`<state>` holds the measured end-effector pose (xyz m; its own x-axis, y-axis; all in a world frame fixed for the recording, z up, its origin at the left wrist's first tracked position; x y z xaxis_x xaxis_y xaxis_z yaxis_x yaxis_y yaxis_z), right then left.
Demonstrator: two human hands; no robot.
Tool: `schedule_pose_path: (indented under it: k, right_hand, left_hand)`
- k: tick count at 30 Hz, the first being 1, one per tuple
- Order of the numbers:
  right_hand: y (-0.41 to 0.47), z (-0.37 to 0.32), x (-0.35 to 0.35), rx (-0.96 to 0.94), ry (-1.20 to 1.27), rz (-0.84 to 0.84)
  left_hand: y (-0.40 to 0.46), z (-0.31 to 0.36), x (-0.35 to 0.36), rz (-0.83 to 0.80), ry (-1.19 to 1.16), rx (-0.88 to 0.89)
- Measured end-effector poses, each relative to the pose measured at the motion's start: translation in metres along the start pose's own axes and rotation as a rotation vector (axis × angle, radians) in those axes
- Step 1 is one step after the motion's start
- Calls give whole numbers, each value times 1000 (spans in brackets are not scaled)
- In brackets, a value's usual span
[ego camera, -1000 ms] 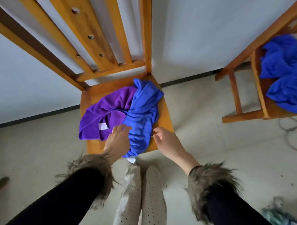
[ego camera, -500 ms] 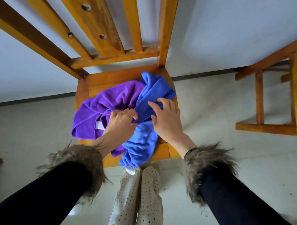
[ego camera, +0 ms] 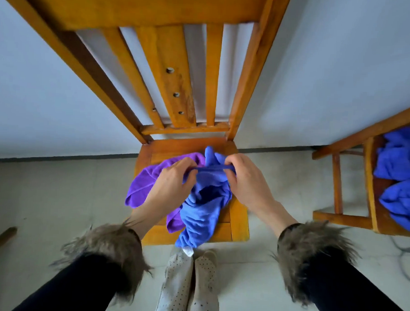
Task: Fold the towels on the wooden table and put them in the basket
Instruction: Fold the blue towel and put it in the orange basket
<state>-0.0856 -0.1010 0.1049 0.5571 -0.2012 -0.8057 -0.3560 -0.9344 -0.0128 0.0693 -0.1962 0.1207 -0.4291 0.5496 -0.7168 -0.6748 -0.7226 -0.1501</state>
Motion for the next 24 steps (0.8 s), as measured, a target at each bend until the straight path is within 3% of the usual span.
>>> schedule_pose_path:
  k: [7, 14, 18, 24]
  right_hand:
    - [32, -98, -101, -91, 179, 130]
    - [36, -208, -184, -287, 166, 166]
    - [33, -296, -205, -490, 128, -10]
    - [13, -437, -182, -633, 248, -282]
  left_hand:
    - [-30, 85, -142, 180, -78, 110]
    - [-97, 132, -259, 448, -28, 72]
    - [-148, 129, -325, 606, -5, -2]
    - [-248, 96, -404, 755, 77, -146]
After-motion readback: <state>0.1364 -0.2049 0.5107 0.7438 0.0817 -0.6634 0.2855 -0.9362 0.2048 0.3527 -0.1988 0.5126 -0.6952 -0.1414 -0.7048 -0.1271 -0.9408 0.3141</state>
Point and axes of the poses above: each hand's wrist, its own y-axis towards the middle knuckle, its own x-axis out of the palm, z = x × y, the point moved 1 cm from there along y, towards the middle knuckle, and after that the axes turned 1 degree about -y, right-handed, at the moved point
